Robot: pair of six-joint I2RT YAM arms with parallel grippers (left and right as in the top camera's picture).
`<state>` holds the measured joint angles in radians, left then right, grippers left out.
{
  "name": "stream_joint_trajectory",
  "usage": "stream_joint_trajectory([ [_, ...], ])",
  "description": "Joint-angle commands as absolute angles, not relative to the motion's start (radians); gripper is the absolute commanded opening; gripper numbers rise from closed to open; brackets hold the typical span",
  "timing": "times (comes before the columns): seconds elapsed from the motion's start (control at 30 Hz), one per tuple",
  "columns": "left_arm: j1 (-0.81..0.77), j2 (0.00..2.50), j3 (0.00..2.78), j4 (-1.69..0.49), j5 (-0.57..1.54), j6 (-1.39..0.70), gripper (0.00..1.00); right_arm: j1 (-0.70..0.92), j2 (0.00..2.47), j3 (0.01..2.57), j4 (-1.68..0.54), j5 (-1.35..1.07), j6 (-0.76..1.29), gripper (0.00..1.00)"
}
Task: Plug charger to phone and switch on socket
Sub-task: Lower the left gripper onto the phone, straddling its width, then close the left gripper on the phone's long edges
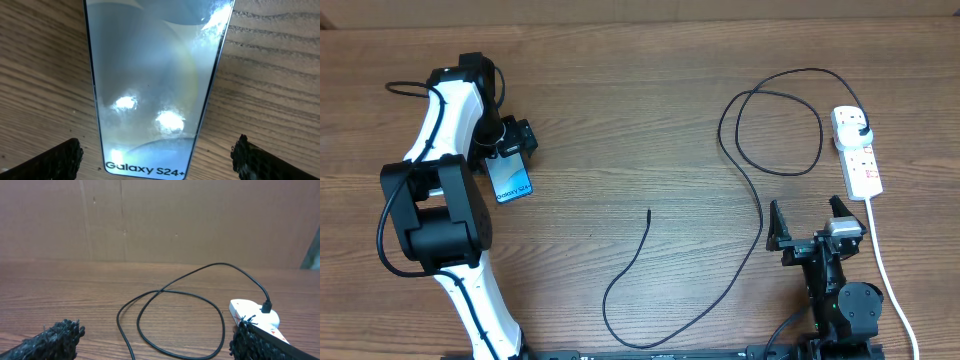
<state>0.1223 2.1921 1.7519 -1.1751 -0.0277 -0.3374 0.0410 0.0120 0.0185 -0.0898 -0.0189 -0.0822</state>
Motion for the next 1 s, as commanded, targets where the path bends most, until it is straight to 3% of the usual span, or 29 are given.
stream_joint_trajectory([
  [0.0, 0.134, 2.190, 1.741, -1.169, -0.032, -0.284, 0.99, 0.046, 0.002, 0.008, -0.084, -0.017, -0.080, 1.00],
  [0.97, 0.139, 2.191, 1.689, -1.107, -0.033, -0.247, 1.00, 0.046, 0.002, 0.008, -0.084, -0.017, -0.080, 1.00],
])
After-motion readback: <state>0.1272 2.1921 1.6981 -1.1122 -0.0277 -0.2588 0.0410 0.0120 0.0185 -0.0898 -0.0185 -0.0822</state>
